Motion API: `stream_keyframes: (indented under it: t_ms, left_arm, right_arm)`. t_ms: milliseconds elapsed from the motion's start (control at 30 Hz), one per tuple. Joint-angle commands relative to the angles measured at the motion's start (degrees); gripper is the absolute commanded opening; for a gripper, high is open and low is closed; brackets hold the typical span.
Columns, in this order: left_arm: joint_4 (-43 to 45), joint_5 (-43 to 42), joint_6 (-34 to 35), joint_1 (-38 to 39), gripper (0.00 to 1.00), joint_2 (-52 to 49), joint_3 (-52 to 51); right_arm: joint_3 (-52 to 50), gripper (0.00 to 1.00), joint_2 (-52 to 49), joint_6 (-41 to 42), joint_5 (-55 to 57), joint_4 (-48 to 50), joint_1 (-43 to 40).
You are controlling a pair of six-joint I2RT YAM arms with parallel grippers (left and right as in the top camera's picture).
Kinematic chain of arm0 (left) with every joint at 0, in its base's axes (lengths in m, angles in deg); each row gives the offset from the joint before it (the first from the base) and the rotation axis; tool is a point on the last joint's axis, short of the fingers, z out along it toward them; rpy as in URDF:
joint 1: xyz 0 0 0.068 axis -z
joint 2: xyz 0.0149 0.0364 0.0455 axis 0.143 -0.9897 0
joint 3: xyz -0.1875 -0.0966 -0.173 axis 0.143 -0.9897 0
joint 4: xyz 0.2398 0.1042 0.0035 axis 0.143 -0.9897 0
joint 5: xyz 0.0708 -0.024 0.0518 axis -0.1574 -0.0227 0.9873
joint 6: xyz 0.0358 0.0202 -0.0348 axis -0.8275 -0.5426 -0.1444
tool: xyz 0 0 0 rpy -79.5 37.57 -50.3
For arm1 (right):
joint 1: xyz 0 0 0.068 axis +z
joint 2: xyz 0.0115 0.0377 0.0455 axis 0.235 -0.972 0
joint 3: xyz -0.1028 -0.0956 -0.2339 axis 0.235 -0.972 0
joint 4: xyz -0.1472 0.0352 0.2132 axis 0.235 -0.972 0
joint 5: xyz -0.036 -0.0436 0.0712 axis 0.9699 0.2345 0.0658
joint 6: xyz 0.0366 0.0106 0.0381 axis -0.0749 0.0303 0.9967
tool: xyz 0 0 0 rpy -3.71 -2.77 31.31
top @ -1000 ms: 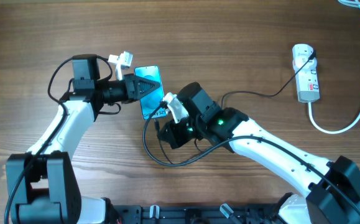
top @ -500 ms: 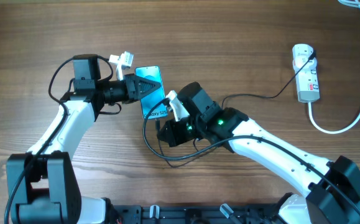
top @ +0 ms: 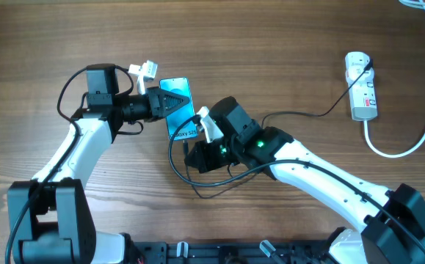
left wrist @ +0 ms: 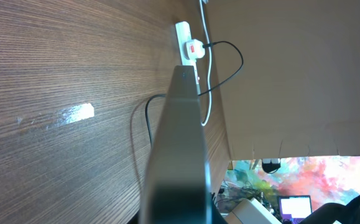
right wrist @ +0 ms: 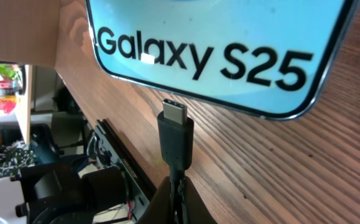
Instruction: Plug charger to phone and switch on socket
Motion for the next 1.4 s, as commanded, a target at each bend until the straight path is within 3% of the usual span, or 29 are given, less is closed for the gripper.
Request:
stream_keyframes:
  t_ms: [0,300,567,1033,1367]
  left_arm:
    - [0.42,-0.96,-0.17,0.26,0.04,0.02,-0.07]
    - [0.37,-1.03,-1.49,0.26,0.04,0.02,-0.07]
    - [0.39,-3.54,-2.93,0.26,0.04,0.02,-0.07]
    - [0.39,-5.05,0.31,0.26,0.04,0.02,-0.07]
    - [0.42,-5.03,0.26,0.26,0.04,0.02,-0.07]
  right_arm:
    - [1.29,0.04,-0.55,0.13,-1.6,0.57,0.28]
    - [1.29,0.04,-0.55,-4.92,-2.4,-0.28,0.28]
    - [1.29,0.04,-0.55,-4.48,-1.14,-0.35,1.6]
    - [1.29,0.04,-0.55,-2.75,6.27,-0.07,1.79]
    - [1.29,0.04,-0.55,-2.62,4.26,1.62,1.79]
